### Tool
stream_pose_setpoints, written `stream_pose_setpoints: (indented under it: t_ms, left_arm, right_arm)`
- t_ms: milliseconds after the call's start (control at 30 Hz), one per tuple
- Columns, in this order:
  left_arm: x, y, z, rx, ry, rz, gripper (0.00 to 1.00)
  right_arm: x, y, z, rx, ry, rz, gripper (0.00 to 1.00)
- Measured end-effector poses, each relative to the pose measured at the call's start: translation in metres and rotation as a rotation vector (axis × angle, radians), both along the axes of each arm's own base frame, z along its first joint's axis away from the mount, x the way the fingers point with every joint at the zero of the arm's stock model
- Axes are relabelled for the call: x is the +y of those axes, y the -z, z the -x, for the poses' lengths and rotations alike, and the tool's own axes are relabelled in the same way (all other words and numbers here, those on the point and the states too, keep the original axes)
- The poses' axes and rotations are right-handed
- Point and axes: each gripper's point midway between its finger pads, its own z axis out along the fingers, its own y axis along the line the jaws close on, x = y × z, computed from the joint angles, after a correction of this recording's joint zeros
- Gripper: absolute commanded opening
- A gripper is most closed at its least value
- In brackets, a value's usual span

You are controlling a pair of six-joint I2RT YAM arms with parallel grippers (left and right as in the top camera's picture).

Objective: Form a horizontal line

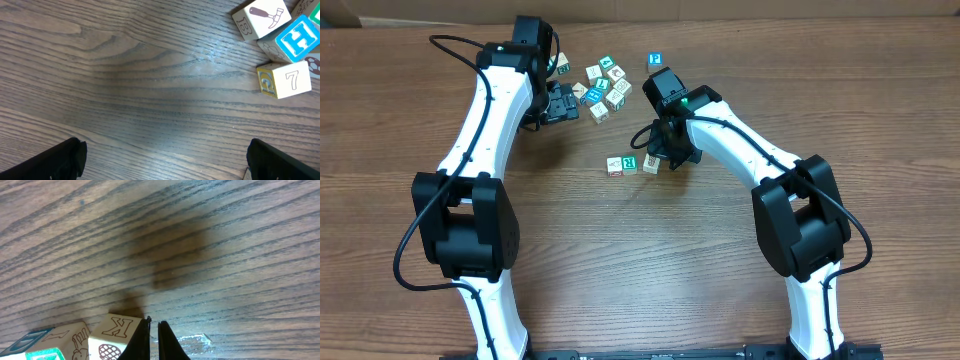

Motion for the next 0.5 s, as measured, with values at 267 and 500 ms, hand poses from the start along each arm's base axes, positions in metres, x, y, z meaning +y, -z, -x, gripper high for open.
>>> stream_pose_setpoints:
  t_ms: [267,500]
  left_arm:
    - [0.0,0.0,0.0,0.0,0.0,0.0,1.0]
    - [0.0,0.0,0.0,0.0,0.0,0.0,0.99]
  right_arm:
    - [0.0016,0.0001,0.0016,0.008,-0.002,-0.01,0.04]
    - [0.008,-0.0001,0.0047,0.026,-0.01,-0.046,0.04]
